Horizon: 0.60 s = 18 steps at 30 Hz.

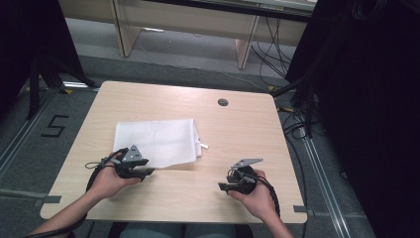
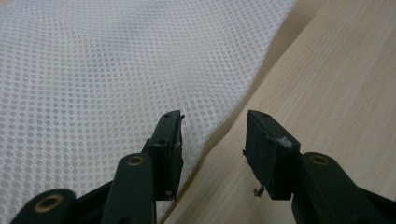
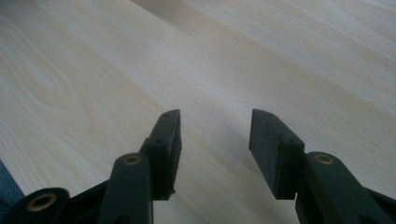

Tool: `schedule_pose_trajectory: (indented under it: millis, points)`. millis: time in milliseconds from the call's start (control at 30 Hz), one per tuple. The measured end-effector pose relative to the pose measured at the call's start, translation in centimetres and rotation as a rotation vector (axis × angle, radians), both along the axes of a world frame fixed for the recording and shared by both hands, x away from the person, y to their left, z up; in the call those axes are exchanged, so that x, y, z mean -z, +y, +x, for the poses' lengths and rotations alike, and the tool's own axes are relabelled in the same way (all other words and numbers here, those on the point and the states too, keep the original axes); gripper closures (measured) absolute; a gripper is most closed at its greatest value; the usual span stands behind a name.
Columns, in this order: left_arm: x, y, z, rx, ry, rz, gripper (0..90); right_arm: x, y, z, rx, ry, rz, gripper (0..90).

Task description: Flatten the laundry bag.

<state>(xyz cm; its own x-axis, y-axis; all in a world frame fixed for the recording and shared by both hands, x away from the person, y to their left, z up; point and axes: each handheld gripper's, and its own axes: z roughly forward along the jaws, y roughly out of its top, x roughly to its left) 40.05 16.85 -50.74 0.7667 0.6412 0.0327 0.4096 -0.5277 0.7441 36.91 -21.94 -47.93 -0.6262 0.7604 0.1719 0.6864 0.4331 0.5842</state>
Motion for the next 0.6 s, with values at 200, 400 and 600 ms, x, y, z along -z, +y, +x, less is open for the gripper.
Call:
schedule_pose_trajectory:
  millis: [200,400,600]
  points:
    - [0.5,-0.5,0.9,0.014,0.001,0.031,56.5,0.1,0.1,0.2,-0.008,-0.021,-0.008,54.2]
    - [0.6,-1.2,2.1,-0.024,0.052,0.008,64.9,0.0,0.5,0.2,-0.024,-0.002,-0.012,54.1]
    - [0.2,-1.5,3.0,-0.051,0.114,0.02,83.4,-0.1,0.4,0.1,-0.017,0.018,-0.002,54.1]
